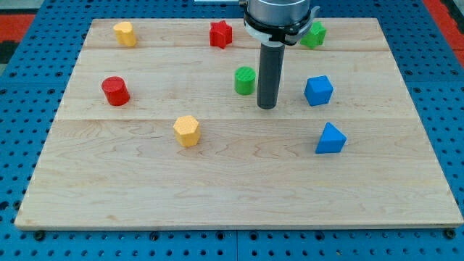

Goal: Move the green circle towards left

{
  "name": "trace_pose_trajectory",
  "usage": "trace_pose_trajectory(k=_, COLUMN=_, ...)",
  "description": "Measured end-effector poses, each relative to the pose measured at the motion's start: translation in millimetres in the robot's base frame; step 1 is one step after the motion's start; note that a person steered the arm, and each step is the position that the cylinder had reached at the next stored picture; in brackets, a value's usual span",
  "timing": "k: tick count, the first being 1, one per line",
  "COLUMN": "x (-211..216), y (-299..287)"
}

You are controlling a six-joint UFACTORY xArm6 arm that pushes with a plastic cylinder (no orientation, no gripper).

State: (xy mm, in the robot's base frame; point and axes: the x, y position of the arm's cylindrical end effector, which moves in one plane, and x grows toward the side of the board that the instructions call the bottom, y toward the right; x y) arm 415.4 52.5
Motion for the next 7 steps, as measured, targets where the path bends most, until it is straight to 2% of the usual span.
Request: trace_pose_trajectory(k=7, x=0.2, y=-13.1)
